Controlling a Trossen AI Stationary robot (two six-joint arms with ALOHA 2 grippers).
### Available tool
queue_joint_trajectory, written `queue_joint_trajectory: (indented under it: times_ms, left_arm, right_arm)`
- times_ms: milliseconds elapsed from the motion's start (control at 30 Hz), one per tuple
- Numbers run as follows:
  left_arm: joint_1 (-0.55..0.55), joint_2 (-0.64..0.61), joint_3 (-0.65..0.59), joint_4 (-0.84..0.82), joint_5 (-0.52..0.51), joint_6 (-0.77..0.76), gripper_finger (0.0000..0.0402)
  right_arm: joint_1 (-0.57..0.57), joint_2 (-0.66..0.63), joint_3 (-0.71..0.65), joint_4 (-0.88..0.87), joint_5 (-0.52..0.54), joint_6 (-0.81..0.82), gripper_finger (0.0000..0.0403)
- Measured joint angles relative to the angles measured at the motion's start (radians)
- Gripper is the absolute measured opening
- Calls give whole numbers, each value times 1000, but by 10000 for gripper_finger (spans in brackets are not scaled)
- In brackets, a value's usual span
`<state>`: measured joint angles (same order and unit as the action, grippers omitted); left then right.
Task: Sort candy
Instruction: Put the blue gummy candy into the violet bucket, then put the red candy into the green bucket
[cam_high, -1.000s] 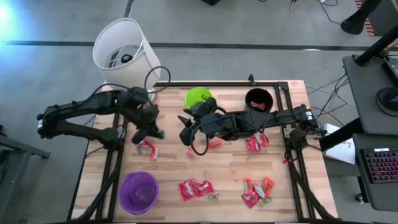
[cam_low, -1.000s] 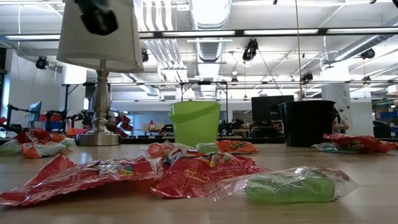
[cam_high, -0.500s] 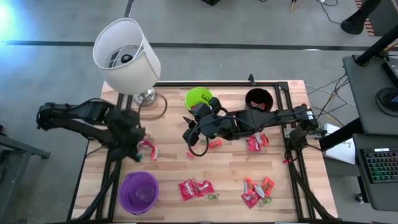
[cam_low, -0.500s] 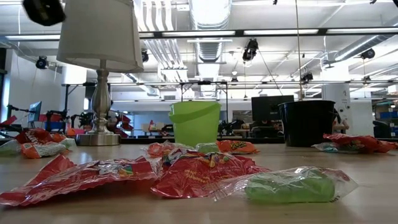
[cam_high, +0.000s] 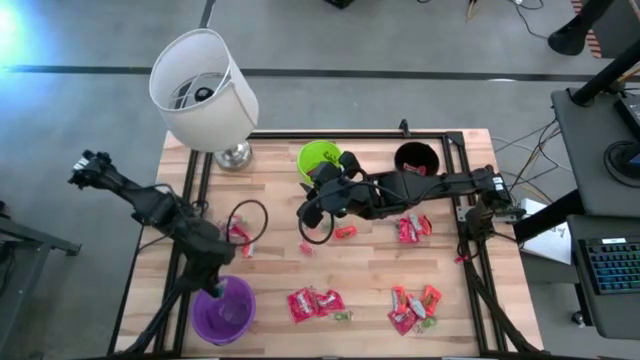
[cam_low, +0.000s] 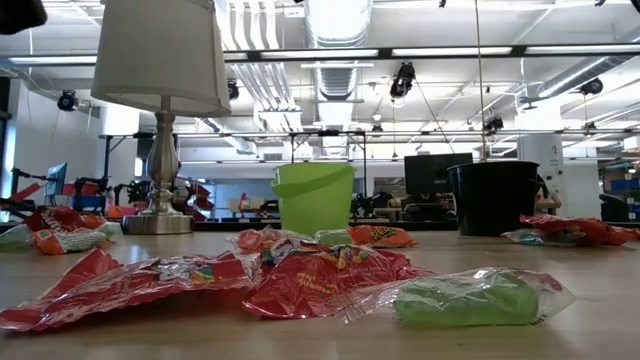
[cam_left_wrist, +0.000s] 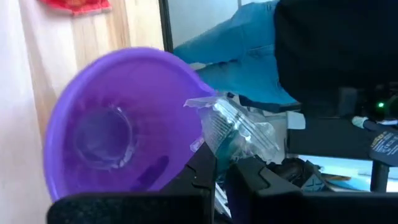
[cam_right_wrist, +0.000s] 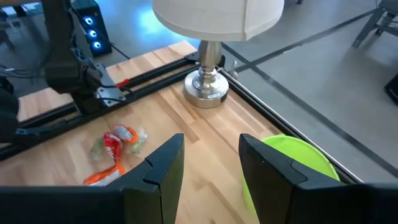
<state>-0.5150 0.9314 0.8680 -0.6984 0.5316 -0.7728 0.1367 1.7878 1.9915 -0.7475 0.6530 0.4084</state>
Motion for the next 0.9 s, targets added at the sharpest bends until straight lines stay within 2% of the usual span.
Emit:
queue_joint_trajectory:
  times_ms: [167, 333, 500, 567, 733, 900]
  left_arm:
    - [-4, 21, -9, 4, 1, -41, 30]
    - [-4, 43, 2, 9, 1, -40, 75]
    - [-3, 50, 3, 5, -1, 23, 117]
    - [0, 49, 4, -6, -47, 52, 128]
    - [7, 42, 4, -32, -267, 124, 134]
    - [14, 19, 4, -62, -434, 197, 133]
  right_arm:
    - [-11, 0, 0, -23, -6, 0, 144]
    - [-25, -11, 0, -79, -6, 23, 148]
    - [-39, -38, 0, -182, -5, 64, 150]
    - [-39, -48, 0, -225, -15, 65, 151]
    - [-39, -62, 0, -340, -133, 62, 150]
    - [-37, -61, 0, -566, -183, 123, 152]
